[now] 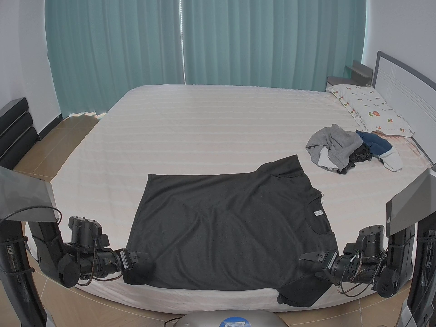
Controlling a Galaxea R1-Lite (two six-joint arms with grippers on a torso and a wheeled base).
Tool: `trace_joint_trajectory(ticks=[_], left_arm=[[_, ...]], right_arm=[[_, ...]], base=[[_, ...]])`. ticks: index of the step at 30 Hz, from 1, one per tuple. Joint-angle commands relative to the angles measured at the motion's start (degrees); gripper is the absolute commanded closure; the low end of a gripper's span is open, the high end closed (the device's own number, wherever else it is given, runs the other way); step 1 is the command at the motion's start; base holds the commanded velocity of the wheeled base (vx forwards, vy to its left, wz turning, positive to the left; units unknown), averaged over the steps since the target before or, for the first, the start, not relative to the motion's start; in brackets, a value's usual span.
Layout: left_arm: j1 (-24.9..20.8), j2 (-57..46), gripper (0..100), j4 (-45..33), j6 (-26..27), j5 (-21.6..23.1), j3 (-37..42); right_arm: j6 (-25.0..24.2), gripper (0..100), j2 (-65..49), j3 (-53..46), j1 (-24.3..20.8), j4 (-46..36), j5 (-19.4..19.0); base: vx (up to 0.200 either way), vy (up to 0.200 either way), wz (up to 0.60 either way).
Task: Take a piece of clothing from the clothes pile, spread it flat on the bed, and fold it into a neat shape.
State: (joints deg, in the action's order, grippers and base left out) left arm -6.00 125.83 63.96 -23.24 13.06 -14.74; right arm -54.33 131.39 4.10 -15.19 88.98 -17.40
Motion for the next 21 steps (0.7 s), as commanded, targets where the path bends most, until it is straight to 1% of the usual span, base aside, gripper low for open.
trace_joint_trajectory(ticks=[1, 4, 9, 21], left_arm=[[0.3, 5.4, 0, 2.7, 1.6, -0.2, 2.7], [0.1, 5.5, 0, 2.7, 1.5, -0.4, 2.7], [-0.1, 6.4, 0, 3.3, 1.6, -3.6, 2.6], [-0.4, 6.7, 0, 3.4, 1.4, -3.6, 0.9]], right_arm=[[0.0, 0, 0.4, -0.1, -0.3, 0.7, 0.1], [0.0, 0, 0.5, -0.1, -0.3, 0.7, 0.2], [0.1, 0, 0.5, -0.1, -0.3, 0.7, 0.2], [0.1, 0, 0.6, 0.1, -0.3, 0.7, 0.2]], base=[[0.000, 0.000, 0.00], [0.000, 0.000, 0.00], [0.000, 0.000, 0.00], [0.000, 0.000, 0.00]])
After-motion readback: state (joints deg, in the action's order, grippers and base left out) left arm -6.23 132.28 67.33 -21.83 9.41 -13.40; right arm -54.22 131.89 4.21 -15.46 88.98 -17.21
